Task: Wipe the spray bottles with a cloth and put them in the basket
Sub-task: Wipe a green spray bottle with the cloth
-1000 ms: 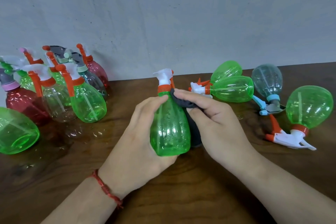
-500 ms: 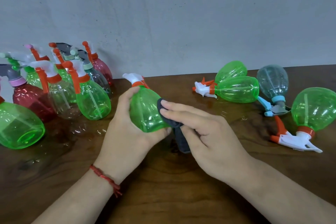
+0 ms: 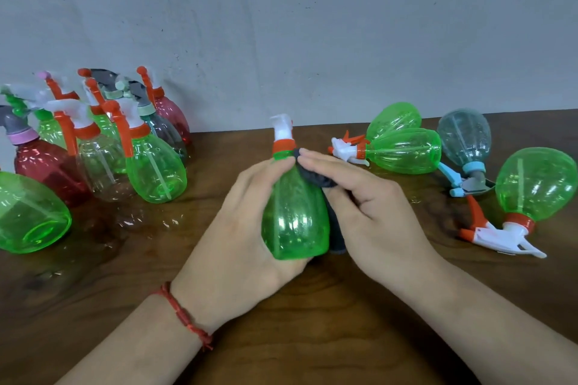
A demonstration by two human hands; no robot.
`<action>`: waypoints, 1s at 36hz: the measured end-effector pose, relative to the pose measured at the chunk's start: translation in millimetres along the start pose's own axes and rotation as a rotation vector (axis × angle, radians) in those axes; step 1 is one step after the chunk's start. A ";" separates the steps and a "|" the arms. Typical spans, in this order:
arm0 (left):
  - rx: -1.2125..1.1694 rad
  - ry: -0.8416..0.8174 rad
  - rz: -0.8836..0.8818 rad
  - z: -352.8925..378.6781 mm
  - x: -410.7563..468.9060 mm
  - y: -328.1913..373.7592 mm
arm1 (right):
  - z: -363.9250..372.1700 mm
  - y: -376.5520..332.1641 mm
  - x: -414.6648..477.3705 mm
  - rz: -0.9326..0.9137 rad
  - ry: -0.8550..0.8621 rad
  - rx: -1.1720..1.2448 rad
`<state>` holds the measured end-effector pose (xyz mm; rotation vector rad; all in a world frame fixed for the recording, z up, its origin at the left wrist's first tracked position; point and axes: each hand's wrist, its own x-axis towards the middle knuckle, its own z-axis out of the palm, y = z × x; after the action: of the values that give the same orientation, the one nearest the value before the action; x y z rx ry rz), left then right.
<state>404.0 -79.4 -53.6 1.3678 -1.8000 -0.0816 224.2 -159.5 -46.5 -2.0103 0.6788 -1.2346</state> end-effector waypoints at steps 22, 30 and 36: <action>0.015 -0.055 0.030 5.7 1.3 -6.6 | 0.6 3.8 -1.5 0.013 0.026 -0.010; -0.045 0.111 -0.194 1.1 -2.0 -14.4 | 5.5 0.7 -6.8 -0.107 -0.072 -0.122; -0.276 0.258 -0.451 -6.5 4.1 -19.0 | 7.8 -4.6 -10.8 -0.167 -0.149 -0.172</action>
<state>422.5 -87.6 -56.9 1.4809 -1.1966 -0.3625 227.2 -146.7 -51.6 -2.3154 0.5700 -1.1382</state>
